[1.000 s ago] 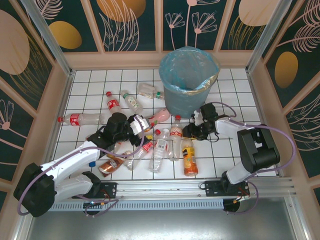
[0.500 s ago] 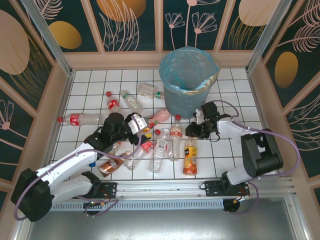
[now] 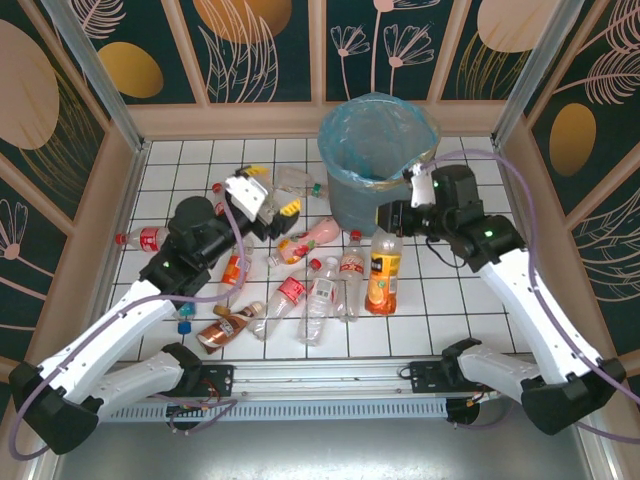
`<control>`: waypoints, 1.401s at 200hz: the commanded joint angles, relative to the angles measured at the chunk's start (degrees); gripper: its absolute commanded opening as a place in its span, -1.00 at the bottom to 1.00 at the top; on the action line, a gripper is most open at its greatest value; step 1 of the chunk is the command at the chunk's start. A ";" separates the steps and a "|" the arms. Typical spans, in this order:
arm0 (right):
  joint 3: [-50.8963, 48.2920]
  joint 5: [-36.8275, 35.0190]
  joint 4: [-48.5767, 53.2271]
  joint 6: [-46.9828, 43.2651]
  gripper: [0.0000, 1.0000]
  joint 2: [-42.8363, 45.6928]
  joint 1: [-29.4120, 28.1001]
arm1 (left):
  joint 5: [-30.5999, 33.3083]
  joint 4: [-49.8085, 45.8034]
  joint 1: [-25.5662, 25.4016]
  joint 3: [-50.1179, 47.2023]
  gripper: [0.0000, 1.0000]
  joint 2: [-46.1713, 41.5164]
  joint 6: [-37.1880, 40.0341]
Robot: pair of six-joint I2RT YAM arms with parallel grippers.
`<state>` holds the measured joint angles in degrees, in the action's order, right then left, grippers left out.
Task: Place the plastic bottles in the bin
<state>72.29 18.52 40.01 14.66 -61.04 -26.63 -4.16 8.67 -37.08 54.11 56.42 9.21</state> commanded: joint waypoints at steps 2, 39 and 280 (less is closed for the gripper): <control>12.60 -4.01 3.04 -2.78 -1.00 -1.57 -3.03 | 10.11 3.30 -0.24 8.18 0.71 2.72 -6.93; 33.79 -14.16 -0.18 -6.79 -1.00 -11.05 -3.43 | 13.58 -2.81 -0.17 22.22 0.70 10.62 -13.08; 16.19 -11.52 -54.47 -20.47 -0.42 -40.34 7.91 | 8.74 -2.96 -0.13 18.16 0.73 24.28 -14.93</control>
<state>88.23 6.24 -9.93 -5.56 -101.01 -18.48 4.56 2.50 -37.08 73.36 82.96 -7.14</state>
